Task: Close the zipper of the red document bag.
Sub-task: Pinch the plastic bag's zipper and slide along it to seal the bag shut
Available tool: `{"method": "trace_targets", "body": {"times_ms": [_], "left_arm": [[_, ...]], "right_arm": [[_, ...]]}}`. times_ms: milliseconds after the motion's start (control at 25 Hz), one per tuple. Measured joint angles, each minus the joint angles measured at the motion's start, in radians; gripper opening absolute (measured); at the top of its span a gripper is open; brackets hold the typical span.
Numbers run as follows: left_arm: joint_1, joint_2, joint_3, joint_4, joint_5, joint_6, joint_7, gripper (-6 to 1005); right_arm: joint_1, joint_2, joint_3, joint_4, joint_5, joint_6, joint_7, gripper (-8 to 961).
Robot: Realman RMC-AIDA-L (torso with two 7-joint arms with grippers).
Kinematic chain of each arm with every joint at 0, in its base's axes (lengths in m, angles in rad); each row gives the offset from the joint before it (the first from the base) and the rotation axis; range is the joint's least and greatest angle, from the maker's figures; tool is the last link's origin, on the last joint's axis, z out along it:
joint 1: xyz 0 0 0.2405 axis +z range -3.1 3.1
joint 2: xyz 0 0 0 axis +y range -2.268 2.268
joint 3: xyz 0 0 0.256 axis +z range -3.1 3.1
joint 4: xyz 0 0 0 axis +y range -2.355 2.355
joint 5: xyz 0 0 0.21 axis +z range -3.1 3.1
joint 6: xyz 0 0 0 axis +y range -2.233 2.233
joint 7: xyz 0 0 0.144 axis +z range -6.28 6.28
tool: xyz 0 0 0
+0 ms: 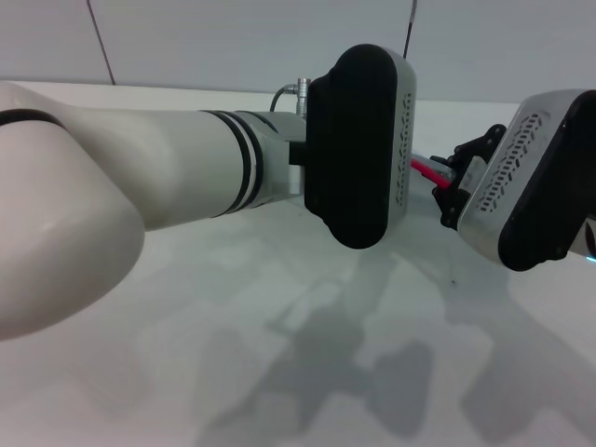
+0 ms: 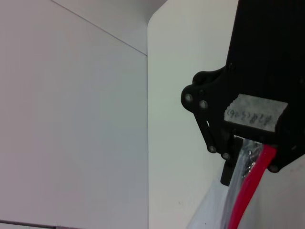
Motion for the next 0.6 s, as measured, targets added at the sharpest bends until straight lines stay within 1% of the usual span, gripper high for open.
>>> {"method": "trace_targets", "body": {"times_ms": [240, 440, 600], "left_arm": [[0.0, -0.001, 0.0, -0.01, 0.0, -0.01, 0.0, 479], [-0.001, -0.002, 0.0, -0.01, 0.0, -0.011, 0.0, 384], [-0.001, -0.002, 0.0, -0.01, 0.0, -0.014, 0.0, 338]], "right_arm": [[-0.006, 0.001, -0.005, -0.014, 0.0, 0.0, -0.002, 50], [-0.011, 0.0, -0.005, -0.021, 0.0, 0.0, -0.004, 50], [-0.011, 0.0, -0.005, -0.021, 0.0, 0.0, -0.004, 50]]}}
